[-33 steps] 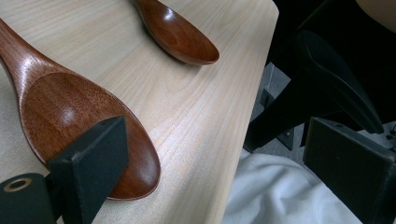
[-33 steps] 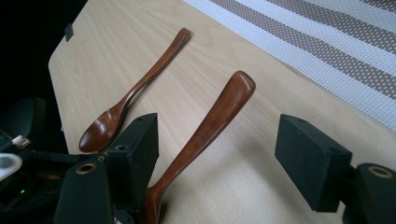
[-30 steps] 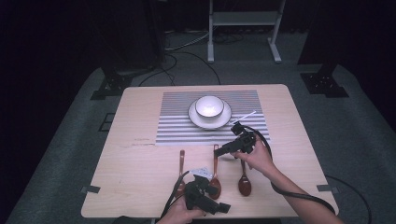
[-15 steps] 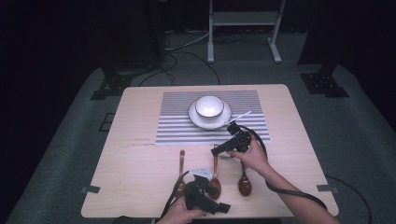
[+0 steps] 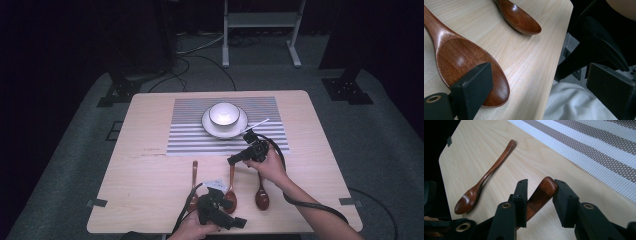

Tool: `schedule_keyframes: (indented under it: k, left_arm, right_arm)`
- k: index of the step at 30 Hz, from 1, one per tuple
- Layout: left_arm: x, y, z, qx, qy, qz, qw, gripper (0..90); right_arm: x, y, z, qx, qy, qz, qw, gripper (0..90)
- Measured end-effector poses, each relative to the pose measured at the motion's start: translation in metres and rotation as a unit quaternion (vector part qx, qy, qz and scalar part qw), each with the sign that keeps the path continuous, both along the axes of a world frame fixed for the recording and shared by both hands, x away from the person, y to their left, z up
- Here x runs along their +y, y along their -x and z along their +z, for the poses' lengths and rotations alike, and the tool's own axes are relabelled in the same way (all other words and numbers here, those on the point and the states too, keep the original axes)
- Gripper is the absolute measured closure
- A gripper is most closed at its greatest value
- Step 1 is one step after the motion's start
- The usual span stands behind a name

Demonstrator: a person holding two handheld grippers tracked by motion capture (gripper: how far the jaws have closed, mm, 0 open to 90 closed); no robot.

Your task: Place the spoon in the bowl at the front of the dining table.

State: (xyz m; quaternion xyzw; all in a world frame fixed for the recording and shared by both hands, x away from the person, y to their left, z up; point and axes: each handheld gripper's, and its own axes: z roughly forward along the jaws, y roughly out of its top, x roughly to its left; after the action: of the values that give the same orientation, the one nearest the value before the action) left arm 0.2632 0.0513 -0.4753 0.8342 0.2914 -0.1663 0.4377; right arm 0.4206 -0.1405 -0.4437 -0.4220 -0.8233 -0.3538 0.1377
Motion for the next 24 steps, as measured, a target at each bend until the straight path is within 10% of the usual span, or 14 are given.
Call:
schedule_keyframes:
  k: [15,24]
  left_arm:
    - [0.003,-0.001,0.002,-0.003,-0.001,0.007,1.0000,5.7]
    - [0.014,-0.007,0.012,-0.015,0.012,0.034,0.9992,5.6]
  right_arm:
    - [-0.003,-0.001,0.005,0.025,-0.046,-0.008,0.9986,75.3]
    - [-0.013,-0.005,0.013,0.073,-0.111,-0.002,0.9912,83.5]
